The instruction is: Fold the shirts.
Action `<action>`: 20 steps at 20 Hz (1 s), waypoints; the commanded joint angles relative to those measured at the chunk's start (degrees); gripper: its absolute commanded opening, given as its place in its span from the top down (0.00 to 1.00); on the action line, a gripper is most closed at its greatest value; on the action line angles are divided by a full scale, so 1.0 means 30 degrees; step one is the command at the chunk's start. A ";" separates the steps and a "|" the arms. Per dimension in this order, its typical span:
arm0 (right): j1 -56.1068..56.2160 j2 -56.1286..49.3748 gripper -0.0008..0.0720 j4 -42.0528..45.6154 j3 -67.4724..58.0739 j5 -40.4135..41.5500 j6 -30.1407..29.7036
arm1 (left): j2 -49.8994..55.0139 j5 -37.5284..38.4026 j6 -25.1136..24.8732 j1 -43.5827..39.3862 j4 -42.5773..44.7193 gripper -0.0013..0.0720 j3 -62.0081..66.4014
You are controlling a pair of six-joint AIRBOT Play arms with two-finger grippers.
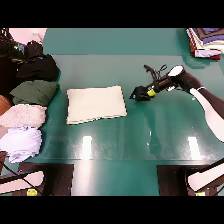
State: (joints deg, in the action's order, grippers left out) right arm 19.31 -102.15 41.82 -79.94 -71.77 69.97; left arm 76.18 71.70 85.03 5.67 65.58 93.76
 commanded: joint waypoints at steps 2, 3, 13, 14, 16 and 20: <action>0.1647 -0.2280 0.14 -0.1464 -0.1319 0.0597 0.0007 | 0.0000 -0.0248 -0.0007 0.0007 0.0000 0.95 -0.0007; 0.2193 -0.2878 0.14 -0.2106 -0.2040 0.0597 0.0007 | 0.0000 -0.0255 -0.0007 0.0000 0.0000 0.95 -0.0007; 0.4204 -0.5027 0.97 -0.3876 -0.6368 0.0299 -0.0022 | -0.0007 0.0459 -0.0350 -0.0823 0.0087 0.95 -0.0007; 0.3854 -0.4546 0.97 -0.3810 -0.6222 0.0379 -0.0015 | -0.0007 0.0459 -0.0357 -0.1406 0.0095 0.95 -0.0007; 0.2659 -0.3002 0.97 -0.2776 -0.5406 0.0780 0.0109 | -0.0007 0.0444 -0.0386 -0.2812 0.0095 0.95 -0.0007; -0.1851 0.1319 0.97 -0.0831 -0.2375 0.1275 0.0197 | 0.0000 0.0240 -0.0896 -0.5501 0.0087 0.95 -0.0007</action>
State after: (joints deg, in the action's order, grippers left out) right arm 21.47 -105.54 35.22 -91.92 -69.28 70.22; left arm 76.18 72.82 83.46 -5.98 65.80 93.76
